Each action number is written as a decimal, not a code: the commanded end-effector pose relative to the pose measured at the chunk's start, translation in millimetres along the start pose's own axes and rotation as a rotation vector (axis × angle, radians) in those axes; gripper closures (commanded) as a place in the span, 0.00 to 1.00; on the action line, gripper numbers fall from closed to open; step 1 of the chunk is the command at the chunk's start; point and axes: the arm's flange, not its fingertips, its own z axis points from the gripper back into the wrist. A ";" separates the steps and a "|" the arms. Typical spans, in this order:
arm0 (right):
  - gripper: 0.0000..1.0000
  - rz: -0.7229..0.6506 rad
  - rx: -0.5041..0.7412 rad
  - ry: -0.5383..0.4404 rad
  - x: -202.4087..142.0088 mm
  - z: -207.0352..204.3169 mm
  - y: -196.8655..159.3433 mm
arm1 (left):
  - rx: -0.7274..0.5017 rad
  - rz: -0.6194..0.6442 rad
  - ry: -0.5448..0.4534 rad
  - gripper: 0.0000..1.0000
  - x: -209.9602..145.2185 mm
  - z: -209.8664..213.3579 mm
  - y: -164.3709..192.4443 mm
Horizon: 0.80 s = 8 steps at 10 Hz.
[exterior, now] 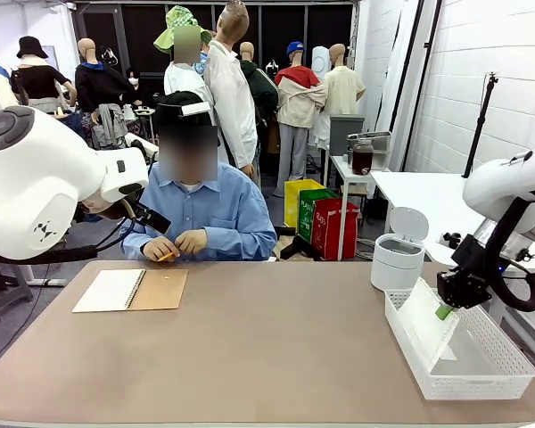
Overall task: Sort the paper based on its condition.
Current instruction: If a person hands you a paper, place it in the Organizing basket , and if it's crumpled, put it in the Trash can.
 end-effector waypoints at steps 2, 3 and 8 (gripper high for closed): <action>1.00 -0.067 -0.029 0.038 -7.9 -15.2 4.7 | 0.009 -0.014 -0.003 0.00 -0.8 -0.8 0.5; 1.00 -0.068 -0.063 0.057 -8.2 -21.7 4.2 | 0.009 -0.014 -0.003 0.00 -0.8 -0.8 0.5; 0.28 -0.190 -0.238 0.097 -4.0 -23.8 4.7 | 0.009 -0.014 -0.003 0.00 -0.8 -0.8 0.5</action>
